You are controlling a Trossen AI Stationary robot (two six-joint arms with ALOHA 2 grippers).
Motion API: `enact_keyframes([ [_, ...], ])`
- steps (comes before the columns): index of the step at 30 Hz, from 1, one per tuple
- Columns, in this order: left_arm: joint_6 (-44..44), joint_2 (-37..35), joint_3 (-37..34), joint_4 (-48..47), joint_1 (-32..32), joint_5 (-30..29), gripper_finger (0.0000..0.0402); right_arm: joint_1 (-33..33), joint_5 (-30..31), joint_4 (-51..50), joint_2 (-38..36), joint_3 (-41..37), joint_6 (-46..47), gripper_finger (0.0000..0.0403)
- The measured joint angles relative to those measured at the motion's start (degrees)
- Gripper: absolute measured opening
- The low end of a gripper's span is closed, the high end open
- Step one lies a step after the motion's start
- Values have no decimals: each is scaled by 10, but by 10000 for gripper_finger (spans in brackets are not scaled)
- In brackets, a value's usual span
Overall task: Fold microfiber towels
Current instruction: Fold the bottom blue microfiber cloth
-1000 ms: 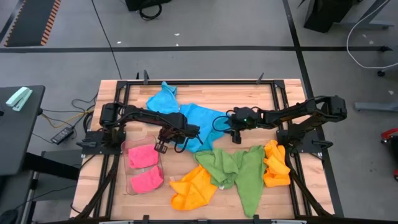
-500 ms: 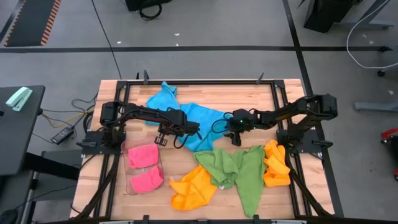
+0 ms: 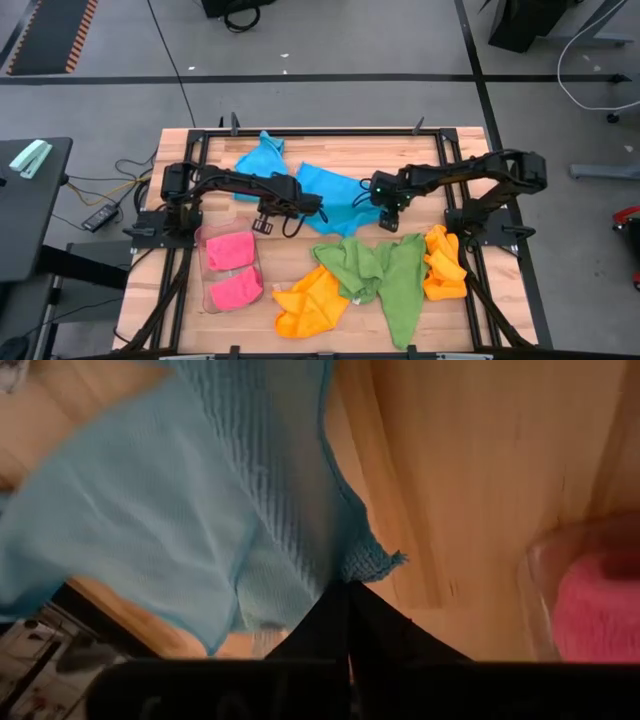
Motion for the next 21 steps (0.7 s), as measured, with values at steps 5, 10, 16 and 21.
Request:
enact_keyframes([
  [5, -2, 0, 0, 25, -7, 0, 16, 26, 27, -19, -1, 48, -36, 236],
  [10, 0, 0, 0, 31, -13, 1, 6, 72, 59, 45, -1, 72, -104, 237],
  [16, 0, 0, 0, 36, -12, 0, 19, 143, 66, 254, -1, 26, -240, 229],
  [21, 0, 0, 0, 45, -13, 0, 10, 158, 93, 378, 16, -1, -239, 204],
])
